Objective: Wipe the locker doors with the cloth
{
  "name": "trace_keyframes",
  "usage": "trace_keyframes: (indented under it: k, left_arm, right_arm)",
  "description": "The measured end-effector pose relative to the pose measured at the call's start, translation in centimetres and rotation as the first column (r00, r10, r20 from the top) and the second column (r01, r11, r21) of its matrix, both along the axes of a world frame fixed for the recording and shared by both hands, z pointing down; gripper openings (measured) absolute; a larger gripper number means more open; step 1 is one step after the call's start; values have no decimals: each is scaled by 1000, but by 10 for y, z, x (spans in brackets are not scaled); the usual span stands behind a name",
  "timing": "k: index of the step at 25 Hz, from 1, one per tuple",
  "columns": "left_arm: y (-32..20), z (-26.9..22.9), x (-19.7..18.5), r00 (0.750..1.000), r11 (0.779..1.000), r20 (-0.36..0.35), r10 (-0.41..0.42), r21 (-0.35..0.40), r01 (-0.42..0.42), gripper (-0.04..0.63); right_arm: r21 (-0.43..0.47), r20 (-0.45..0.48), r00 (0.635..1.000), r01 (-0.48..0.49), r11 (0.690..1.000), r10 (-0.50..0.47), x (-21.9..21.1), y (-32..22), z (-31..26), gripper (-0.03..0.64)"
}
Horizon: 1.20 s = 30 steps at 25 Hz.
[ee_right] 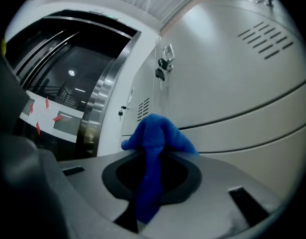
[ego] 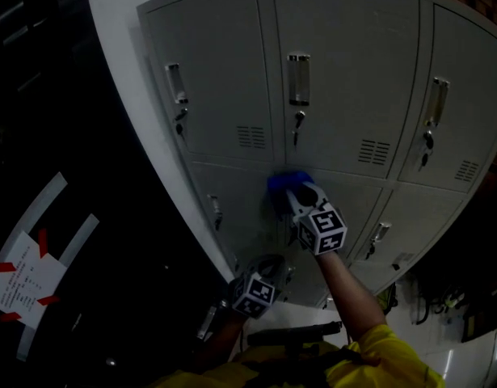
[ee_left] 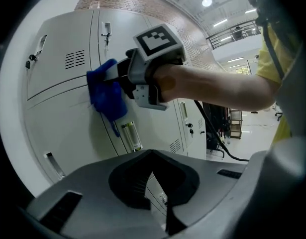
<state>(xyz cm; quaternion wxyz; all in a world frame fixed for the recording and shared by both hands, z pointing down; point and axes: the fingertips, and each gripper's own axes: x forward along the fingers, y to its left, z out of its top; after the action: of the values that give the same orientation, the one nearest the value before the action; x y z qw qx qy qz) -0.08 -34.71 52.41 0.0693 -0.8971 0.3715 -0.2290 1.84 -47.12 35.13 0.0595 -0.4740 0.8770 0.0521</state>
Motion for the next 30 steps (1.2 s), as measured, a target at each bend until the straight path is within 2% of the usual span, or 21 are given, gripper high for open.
trace_keyframes:
  k: [3, 7, 11, 14, 18, 22, 25, 28, 30]
  left_arm:
    - [-4, -2, 5, 1000, 1000, 4, 13, 12, -13, 2]
    - [-12, 0, 19, 998, 998, 13, 61, 22, -61, 2]
    - [-9, 11, 31, 995, 995, 31, 99, -10, -99, 2]
    - [-8, 10, 41, 993, 993, 35, 115, -7, -115, 2]
    - [-7, 14, 43, 991, 992, 51, 124, 0, -124, 2]
    - [-4, 15, 30, 995, 996, 42, 88, 3, -88, 2]
    - [-2, 14, 21, 998, 998, 25, 58, 3, -58, 2]
    - [0, 14, 15, 999, 999, 17, 37, -23, -37, 2]
    - [-2, 13, 17, 999, 999, 12, 42, -26, -41, 2]
  right_arm:
    - [10, 14, 992, -123, 992, 123, 68, 22, 8, 67]
    - [-18, 8, 943, -331, 943, 331, 174, 61, 38, 67]
    - [-123, 6, 932, -358, 925, 362, 214, 62, 80, 67]
    - [-115, 31, 960, -273, 955, 278, 198, 53, 83, 67]
    - [-110, 18, 991, -127, 986, 129, 129, 29, 80, 67]
    - [-124, -2, 1000, 3, 992, -4, 36, 0, 79, 67]
    - [-164, -10, 998, 65, 984, -68, -12, -14, 87, 67]
    - [-172, -29, 995, 87, 981, -93, -14, -9, 88, 68]
    - [-151, -24, 999, 28, 988, -33, 23, 5, 85, 69]
